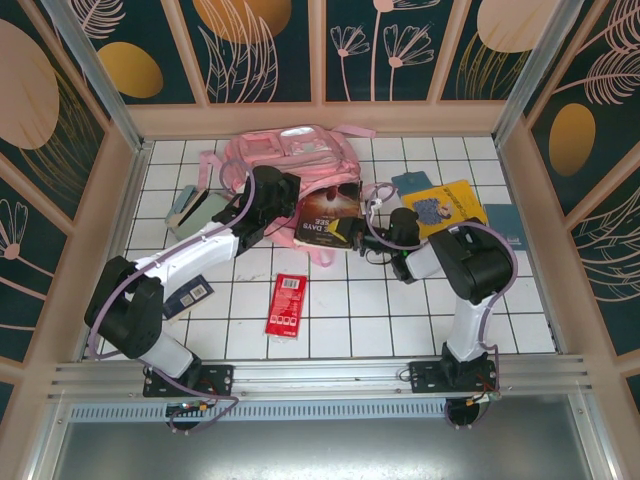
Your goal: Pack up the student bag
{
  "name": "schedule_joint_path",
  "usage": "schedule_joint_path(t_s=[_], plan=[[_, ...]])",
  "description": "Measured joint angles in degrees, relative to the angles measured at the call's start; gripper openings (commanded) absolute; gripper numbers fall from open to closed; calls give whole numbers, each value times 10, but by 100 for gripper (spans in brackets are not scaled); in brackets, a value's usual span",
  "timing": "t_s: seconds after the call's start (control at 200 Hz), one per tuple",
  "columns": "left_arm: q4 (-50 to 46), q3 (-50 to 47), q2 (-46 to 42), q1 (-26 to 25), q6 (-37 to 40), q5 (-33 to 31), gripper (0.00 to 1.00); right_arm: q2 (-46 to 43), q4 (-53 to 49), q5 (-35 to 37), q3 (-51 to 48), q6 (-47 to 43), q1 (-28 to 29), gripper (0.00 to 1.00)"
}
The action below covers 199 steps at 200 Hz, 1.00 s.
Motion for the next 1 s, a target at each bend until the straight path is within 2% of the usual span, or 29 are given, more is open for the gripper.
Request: schedule_joint_path(t_s=[0.19, 0.395, 0.706, 0.901, 0.996], plan=[[0, 0, 6, 0, 5, 18, 0, 3, -24, 30, 9, -5, -5, 0], [4, 7, 20, 0, 19, 44, 0, 14, -99, 71, 98, -29, -5, 0], [7, 52, 61, 0, 43, 102, 0, 108, -121, 150, 194, -28, 25, 0], [8, 58, 70, 4, 49, 109, 0, 161, -152, 202, 283, -22, 54, 0], [13, 58, 70, 8, 49, 112, 0, 193, -153, 227, 334, -12, 63, 5]])
